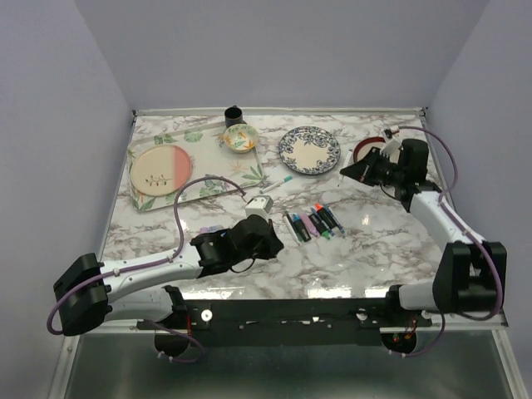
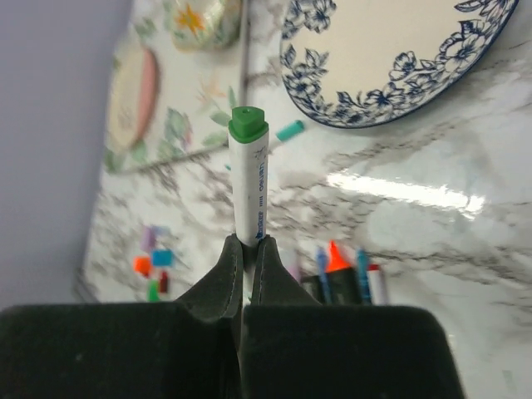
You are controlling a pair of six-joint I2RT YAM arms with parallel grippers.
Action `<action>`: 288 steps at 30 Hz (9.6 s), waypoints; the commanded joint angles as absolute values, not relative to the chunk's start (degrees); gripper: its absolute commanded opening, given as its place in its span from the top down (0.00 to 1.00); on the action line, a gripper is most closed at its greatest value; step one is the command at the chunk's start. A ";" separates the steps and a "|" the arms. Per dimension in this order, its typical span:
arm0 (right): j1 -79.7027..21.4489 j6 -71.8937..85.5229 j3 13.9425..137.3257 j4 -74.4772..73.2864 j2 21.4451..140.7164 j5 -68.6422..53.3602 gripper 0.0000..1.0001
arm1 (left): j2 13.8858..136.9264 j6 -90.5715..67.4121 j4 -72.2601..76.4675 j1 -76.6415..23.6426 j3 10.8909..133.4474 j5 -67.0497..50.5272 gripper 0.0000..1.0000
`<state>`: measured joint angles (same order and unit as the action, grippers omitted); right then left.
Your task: Open the pen caps
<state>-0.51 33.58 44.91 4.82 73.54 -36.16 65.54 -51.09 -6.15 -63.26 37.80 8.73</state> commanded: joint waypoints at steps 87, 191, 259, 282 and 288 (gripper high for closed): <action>-32.08 -86.93 109.24 -53.53 124.09 -19.87 0.30 | 35.86 -15.64 -30.32 -45.88 43.15 26.72 0.01; -0.35 -21.97 70.93 -39.03 80.94 -77.69 0.75 | 113.57 -3.07 -34.74 -33.57 93.44 -12.37 1.00; -19.86 35.95 45.62 17.84 80.16 -57.48 1.00 | 81.82 -45.44 24.78 -48.87 42.89 -12.83 0.01; -19.86 34.63 46.49 16.70 79.81 -57.04 0.67 | 83.23 -47.72 26.45 -48.78 41.57 -14.59 1.00; -19.42 34.98 46.50 17.49 79.63 -57.30 0.55 | 84.55 -48.69 28.39 -48.87 41.22 -16.26 1.00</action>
<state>-19.44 34.96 46.11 16.23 80.79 -56.14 83.05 -48.10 26.50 -48.75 41.87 -14.28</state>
